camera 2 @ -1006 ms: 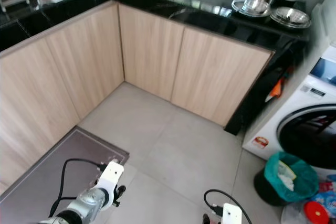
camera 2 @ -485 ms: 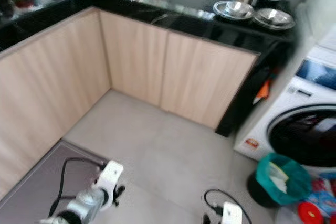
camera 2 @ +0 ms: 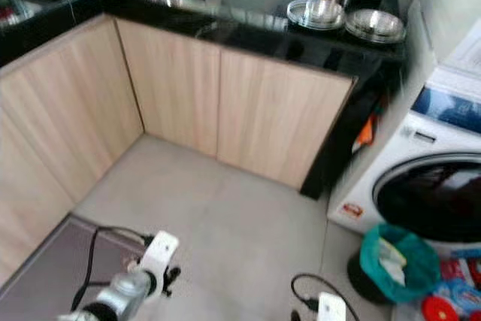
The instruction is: Kitchen organization
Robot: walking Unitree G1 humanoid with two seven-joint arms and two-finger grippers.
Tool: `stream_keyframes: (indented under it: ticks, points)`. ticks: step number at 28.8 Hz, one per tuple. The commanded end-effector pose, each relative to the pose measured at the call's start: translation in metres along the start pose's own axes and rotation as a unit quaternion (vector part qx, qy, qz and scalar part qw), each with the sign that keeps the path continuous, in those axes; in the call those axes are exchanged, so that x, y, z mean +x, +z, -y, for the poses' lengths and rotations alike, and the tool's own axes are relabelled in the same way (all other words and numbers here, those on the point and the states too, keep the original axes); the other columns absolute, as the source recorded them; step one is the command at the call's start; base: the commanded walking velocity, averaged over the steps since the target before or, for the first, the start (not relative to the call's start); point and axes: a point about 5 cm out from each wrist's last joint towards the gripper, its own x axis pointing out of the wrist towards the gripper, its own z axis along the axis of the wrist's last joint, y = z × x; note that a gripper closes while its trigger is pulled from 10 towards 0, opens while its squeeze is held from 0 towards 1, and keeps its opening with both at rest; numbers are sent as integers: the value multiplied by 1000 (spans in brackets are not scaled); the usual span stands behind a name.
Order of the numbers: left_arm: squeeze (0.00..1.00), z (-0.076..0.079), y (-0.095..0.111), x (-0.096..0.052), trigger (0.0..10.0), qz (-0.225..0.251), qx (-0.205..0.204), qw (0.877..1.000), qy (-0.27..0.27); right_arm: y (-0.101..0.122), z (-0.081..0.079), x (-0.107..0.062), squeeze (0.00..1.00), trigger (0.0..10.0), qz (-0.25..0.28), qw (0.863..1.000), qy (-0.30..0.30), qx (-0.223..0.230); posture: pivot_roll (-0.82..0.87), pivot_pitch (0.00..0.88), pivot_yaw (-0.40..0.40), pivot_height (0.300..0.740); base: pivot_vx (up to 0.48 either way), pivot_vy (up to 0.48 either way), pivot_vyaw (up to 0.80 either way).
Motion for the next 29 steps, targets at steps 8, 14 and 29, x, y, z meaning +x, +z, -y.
stream_keyframes:
  ticks: [8, 14, 29]
  points:
    - [0, -9, -7, -2, 10000, -12, 0, 1000, 12, -1, -8, 1, 0, 10000, -1, 1000, 8, 4, 146, 107, -110, 740, 301, 0, 0]
    - [0, -10, -6, -2, 10000, -13, -11, 1000, 17, 0, -9, 1, 0, 10000, 3, 1000, 10, 9, 147, 113, -110, 740, 302, 0, 0]
    - [0, -13, -5, -3, 10000, -12, -13, 1000, 20, 2, -10, 2, 0, 10000, 6, 1000, 9, 14, 145, 126, -104, 740, 302, 0, 0]
